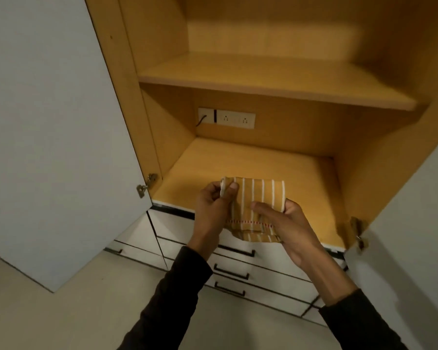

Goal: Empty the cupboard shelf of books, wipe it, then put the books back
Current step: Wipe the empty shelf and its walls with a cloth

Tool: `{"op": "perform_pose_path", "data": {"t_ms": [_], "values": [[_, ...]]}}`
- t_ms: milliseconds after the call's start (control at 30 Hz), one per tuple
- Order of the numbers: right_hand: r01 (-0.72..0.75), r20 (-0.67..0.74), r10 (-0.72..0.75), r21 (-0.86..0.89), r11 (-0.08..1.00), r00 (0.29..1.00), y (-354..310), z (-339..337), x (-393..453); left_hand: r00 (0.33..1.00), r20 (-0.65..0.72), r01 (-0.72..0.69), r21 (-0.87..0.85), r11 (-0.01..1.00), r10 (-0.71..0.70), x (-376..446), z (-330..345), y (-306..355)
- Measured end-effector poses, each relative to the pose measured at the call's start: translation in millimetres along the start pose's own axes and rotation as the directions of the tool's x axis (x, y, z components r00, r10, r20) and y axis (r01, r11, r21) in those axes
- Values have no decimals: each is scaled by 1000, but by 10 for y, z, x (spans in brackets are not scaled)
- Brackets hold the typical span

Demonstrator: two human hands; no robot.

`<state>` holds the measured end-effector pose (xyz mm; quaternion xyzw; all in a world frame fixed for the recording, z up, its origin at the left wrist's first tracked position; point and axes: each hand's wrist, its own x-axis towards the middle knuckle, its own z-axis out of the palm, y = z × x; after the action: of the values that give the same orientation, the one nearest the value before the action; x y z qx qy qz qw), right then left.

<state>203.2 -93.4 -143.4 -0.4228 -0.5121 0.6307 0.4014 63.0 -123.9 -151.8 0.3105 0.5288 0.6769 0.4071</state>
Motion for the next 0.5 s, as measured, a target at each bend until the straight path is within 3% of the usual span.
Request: {"op": "perform_pose_path", "data": {"t_ms": [500], "values": [[157,62,-159,41,987,985,-1074,1333,1581,961,89,-271,99,957,263,1941,-655,1228]]}}
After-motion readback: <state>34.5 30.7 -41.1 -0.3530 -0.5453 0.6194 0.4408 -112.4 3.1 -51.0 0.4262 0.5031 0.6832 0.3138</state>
